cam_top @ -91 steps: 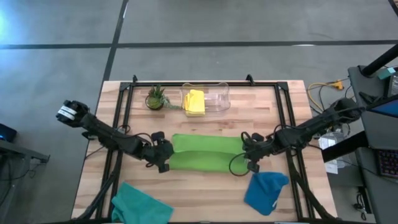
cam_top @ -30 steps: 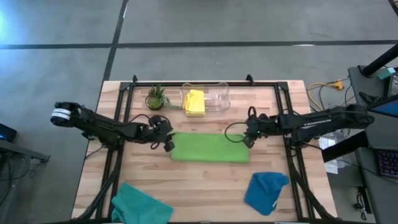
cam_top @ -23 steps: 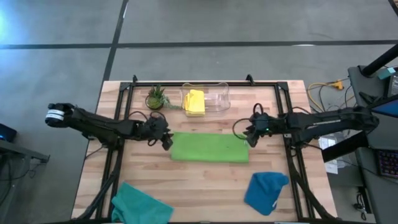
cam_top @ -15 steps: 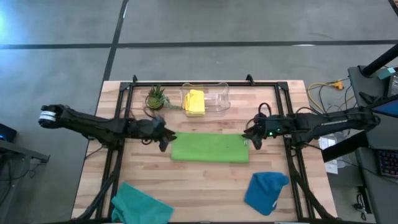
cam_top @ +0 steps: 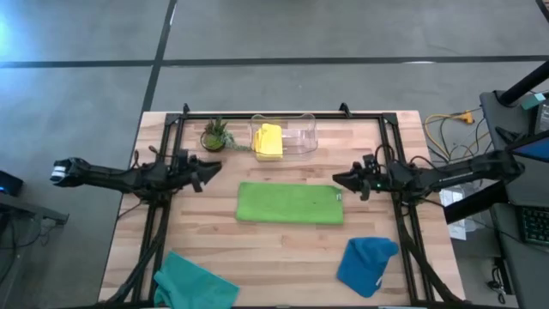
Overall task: Fold microfiber towels
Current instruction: Fold the green microfiber towel
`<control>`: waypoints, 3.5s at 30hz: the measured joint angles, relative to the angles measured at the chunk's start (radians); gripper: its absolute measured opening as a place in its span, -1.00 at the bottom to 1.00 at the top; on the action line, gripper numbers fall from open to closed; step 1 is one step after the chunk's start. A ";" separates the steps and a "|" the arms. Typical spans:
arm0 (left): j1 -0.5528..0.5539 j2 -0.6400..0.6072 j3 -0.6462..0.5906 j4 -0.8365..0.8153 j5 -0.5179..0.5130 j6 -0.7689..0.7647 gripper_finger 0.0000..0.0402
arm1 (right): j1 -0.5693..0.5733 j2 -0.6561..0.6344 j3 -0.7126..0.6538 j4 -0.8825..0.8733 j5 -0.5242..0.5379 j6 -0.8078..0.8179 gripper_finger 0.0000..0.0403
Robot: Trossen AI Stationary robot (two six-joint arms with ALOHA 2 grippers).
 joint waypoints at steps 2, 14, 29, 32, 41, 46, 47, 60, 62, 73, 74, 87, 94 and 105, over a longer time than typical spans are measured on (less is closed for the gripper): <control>0.000 -0.002 -0.029 -0.016 0.048 -0.070 -0.35 | 0.031 0.019 -0.011 -0.004 -0.003 0.027 -0.51; 0.000 0.283 -0.034 -0.030 0.266 -0.399 -0.39 | 0.127 0.241 0.134 -0.051 0.058 -0.032 -0.51; 0.003 0.717 0.111 -0.087 0.425 -0.632 -0.39 | 0.127 0.434 0.274 -0.095 0.033 -0.084 -0.53; 0.005 0.799 0.165 -0.144 0.435 -0.631 -0.39 | 0.127 0.443 0.274 -0.093 0.017 -0.076 -0.53; 0.013 0.943 0.248 -0.152 0.445 -0.631 -0.39 | 0.133 0.417 0.274 -0.094 0.004 -0.074 -0.53; 0.018 0.977 0.259 -0.146 0.447 -0.631 -0.39 | 0.133 0.417 0.274 -0.094 0.004 -0.074 -0.53; 0.019 0.980 0.259 -0.145 0.447 -0.631 -0.39 | 0.133 0.417 0.274 -0.094 0.004 -0.074 -0.53; 0.036 1.035 0.257 -0.075 0.454 -0.621 -0.39 | 0.133 0.417 0.273 -0.097 0.003 -0.077 -0.53; 0.036 1.050 0.256 -0.057 0.458 -0.620 -0.39 | 0.133 0.417 0.273 -0.097 0.003 -0.080 -0.53; 0.036 1.026 0.252 -0.040 0.461 -0.551 -0.96 | 0.133 0.417 0.273 -0.098 0.002 -0.081 -0.53; 0.036 1.018 0.251 -0.040 0.461 -0.548 -0.97 | 0.133 0.417 0.273 -0.098 0.002 -0.081 -0.53; 0.035 0.865 0.208 -0.161 0.435 -0.545 -1.00 | 0.124 0.619 0.483 -0.349 -0.072 -0.202 -0.53; 0.035 0.864 0.207 -0.155 0.431 -0.550 -1.00 | 0.073 0.935 0.703 -0.414 -0.135 -0.281 -0.53; 0.035 0.860 0.207 -0.146 0.429 -0.550 -1.00 | 0.069 1.262 0.951 -0.540 -0.234 -0.336 -0.53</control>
